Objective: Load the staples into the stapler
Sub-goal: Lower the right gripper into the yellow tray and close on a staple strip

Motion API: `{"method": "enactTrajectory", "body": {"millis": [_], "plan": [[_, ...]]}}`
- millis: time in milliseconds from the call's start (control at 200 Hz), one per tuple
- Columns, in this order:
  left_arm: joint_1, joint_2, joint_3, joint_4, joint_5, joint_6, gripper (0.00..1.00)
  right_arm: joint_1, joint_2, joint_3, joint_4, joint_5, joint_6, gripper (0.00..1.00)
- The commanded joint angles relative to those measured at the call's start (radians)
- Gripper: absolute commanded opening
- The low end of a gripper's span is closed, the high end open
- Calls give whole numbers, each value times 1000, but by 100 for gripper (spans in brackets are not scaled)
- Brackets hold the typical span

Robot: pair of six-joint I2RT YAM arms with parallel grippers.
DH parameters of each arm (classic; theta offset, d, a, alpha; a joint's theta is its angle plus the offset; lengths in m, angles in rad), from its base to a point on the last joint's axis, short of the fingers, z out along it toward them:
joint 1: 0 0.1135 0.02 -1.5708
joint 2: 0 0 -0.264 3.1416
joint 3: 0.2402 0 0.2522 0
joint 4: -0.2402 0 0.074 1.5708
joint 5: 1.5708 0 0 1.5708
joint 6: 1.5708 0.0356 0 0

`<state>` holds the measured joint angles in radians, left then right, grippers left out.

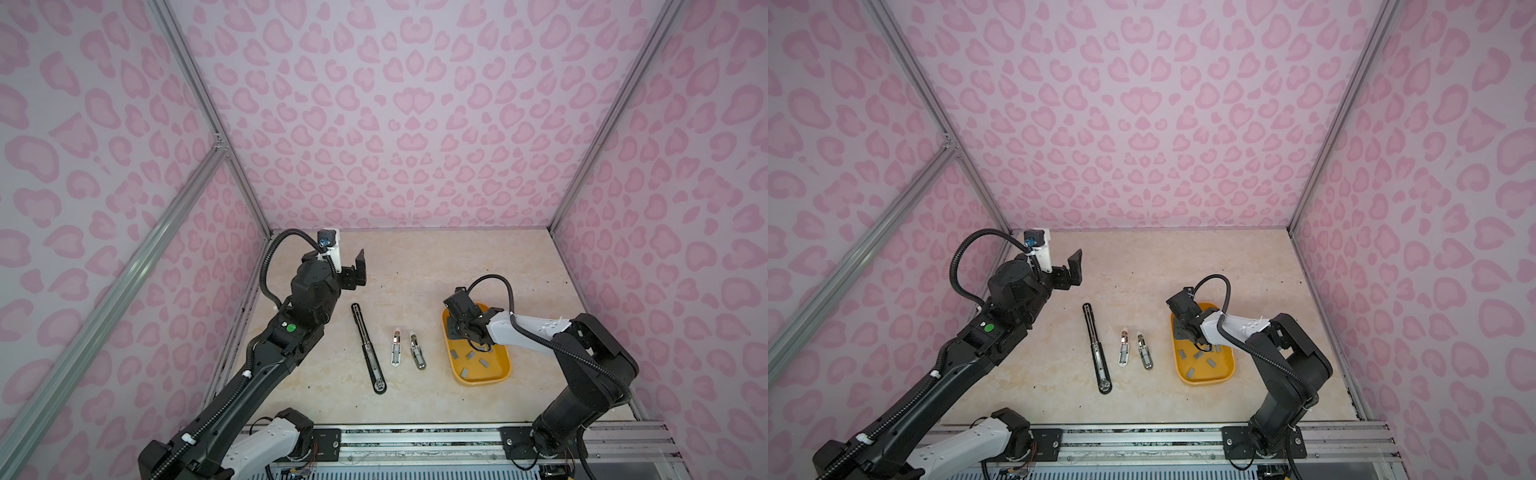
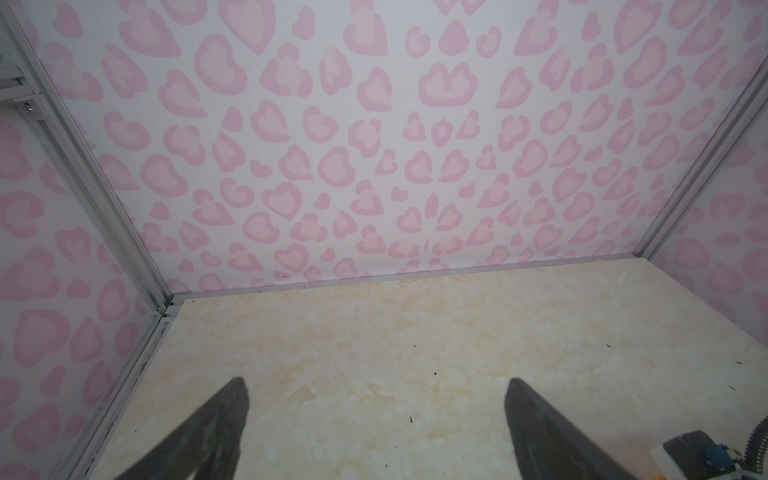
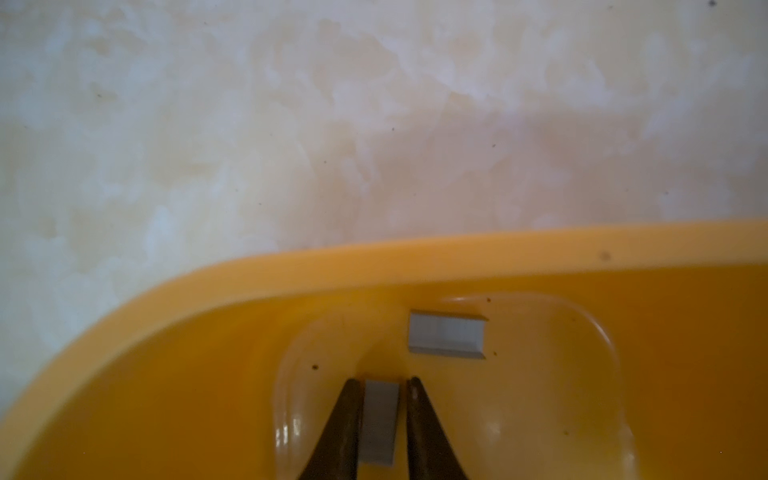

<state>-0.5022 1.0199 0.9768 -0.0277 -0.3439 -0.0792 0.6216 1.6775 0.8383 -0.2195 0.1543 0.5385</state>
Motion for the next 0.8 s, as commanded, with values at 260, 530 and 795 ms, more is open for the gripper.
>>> {"method": "enactTrajectory", "body": {"millis": [260,530,795], "plan": [[1,-3,2,45,8,4,97,-2,37,-2,-63,-72,0,20],[2,-2,3,45,9,3,97,-2,37,-5,-65,-65,0,17],[1,-3,3,45,13,2,97,-3,10,-18,-61,-58,-6,28]]}}
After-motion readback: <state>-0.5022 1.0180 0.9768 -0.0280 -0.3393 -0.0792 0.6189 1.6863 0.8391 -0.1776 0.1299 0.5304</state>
